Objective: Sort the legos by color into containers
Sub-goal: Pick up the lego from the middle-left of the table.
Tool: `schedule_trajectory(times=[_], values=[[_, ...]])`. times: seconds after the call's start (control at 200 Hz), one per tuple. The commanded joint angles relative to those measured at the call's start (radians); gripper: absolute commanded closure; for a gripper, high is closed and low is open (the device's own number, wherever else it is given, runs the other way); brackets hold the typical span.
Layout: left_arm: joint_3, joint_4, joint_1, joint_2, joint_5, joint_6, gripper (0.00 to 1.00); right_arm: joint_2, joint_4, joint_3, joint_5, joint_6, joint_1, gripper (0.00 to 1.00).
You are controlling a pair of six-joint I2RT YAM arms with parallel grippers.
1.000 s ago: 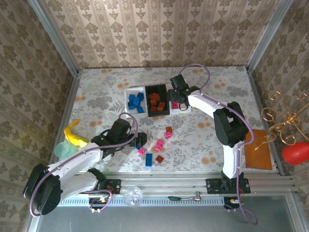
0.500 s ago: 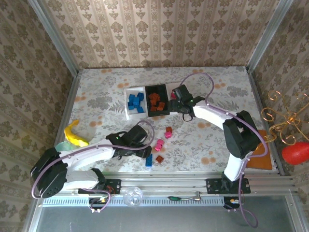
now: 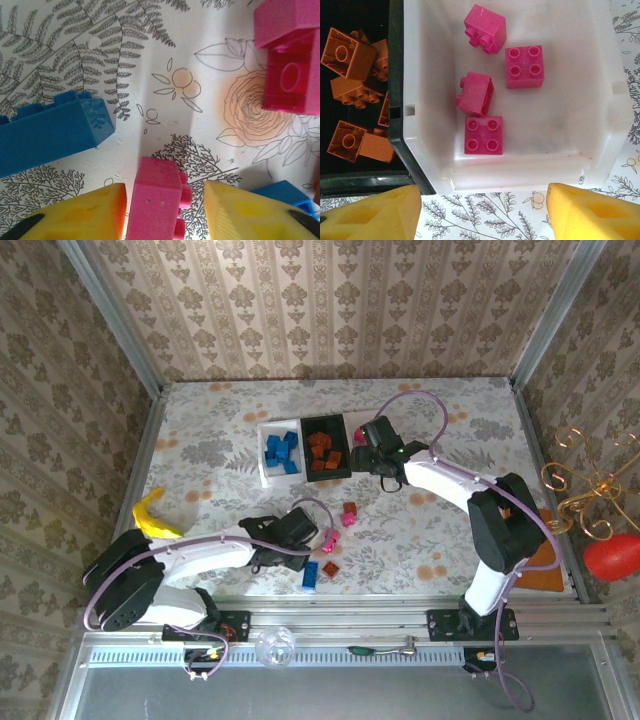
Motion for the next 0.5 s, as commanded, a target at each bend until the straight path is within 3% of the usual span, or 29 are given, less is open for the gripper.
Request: schedule_trajectory(times=[0.0, 0.28, 0.495], values=[[0.003, -0.017, -0.02, 0.02, -0.058, 0.002, 0.61, -0.032, 0.004, -0.017, 0.013, 0.005, -0.001, 0.31], [0.016, -0.018, -0.027, -0.053, -0.075, 0.004, 0.74, -0.042, 0.001, -0.022, 0.019, 0.013, -0.001, 0.31], [0.114, 0.053, 0.043, -0.105, 0.031, 0.057, 0.74, -0.111, 0.027, -0.102, 0.022, 0.036, -0.001, 0.31]])
